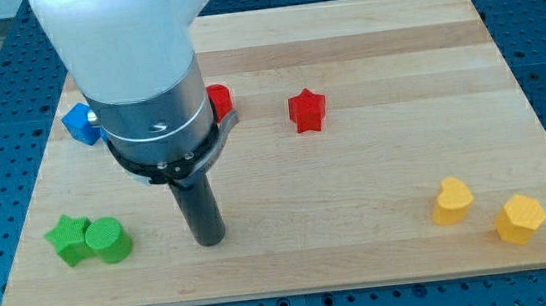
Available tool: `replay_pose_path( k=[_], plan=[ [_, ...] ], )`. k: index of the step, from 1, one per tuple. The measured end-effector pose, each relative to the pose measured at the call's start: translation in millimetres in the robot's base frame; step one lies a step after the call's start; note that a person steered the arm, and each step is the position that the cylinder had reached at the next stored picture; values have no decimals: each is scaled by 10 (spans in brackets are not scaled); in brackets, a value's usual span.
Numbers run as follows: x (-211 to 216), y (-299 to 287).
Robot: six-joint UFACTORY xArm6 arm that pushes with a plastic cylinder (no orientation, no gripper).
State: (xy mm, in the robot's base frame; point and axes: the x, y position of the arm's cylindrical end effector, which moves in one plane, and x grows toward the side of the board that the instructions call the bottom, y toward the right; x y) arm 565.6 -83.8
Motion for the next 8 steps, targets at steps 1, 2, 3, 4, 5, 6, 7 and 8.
replay_pose_path(
  k=[1, 2, 3, 4, 5, 6, 7, 8],
  plan=[
    [319, 302],
    [487, 1187],
    [485, 2293],
    [530, 2733],
    [520, 2977],
    [514, 3629],
    [509, 3720],
    [377, 3063]
  ],
)
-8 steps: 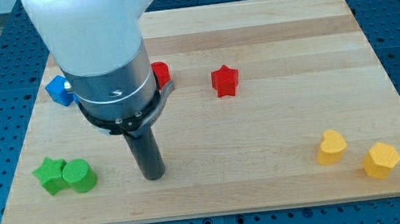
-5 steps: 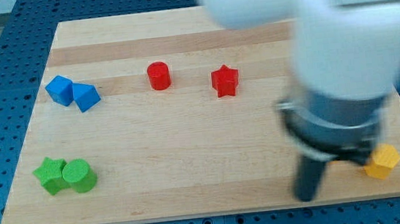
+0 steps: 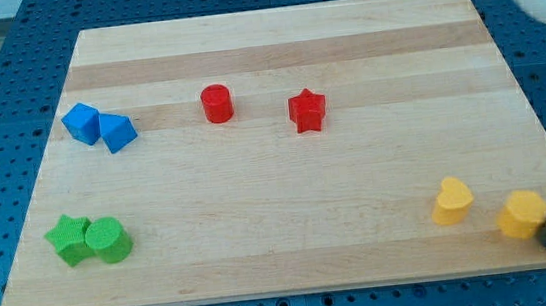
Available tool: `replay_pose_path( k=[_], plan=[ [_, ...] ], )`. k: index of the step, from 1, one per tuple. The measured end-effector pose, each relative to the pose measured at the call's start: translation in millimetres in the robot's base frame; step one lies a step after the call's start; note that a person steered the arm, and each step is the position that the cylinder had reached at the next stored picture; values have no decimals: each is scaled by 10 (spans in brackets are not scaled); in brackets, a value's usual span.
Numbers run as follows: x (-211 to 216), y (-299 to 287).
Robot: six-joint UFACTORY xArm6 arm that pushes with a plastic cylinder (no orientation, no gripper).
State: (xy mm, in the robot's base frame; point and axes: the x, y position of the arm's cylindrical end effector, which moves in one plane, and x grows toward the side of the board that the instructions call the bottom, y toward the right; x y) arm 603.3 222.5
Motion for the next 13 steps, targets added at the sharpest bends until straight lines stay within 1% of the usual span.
replay_pose_path(
  k=[1, 3, 4, 5, 6, 7, 8, 9, 10, 13],
  plan=[
    [-216, -536],
    [-529, -1091],
    [-688, -1067],
    [-534, -1043],
    [-533, -814],
    [-708, -470],
    [-989, -577],
    [-1309, -1395],
    [-1636, -1411],
    [-1669, -1378]
  ],
)
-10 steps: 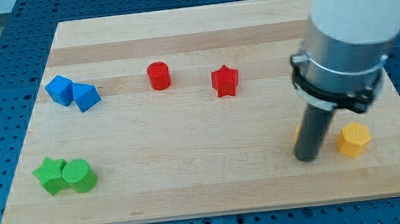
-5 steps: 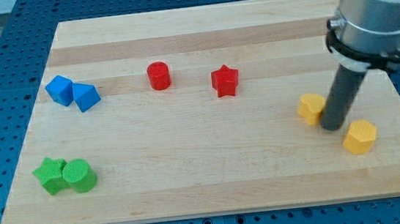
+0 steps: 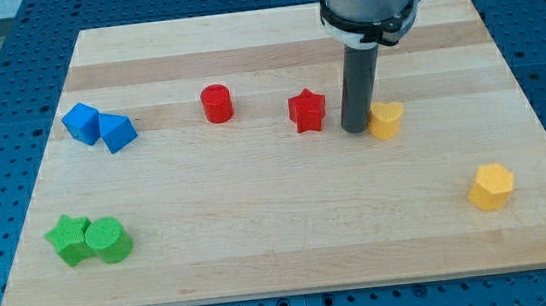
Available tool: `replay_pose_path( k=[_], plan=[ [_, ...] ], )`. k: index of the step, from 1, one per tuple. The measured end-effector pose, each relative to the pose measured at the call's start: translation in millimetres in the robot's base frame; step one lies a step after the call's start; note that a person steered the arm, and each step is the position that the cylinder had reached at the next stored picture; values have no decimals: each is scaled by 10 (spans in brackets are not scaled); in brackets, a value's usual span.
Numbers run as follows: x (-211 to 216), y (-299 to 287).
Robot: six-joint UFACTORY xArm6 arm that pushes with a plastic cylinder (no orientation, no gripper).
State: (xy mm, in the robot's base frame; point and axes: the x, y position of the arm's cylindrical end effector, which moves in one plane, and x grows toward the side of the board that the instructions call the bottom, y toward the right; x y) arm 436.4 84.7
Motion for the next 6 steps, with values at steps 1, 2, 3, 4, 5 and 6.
replay_pose_path(
  k=[1, 2, 3, 4, 5, 6],
  plan=[
    [0, -256],
    [-39, -672],
    [-286, -375],
    [-484, -328],
    [-753, -632],
    [-755, -978]
  ],
)
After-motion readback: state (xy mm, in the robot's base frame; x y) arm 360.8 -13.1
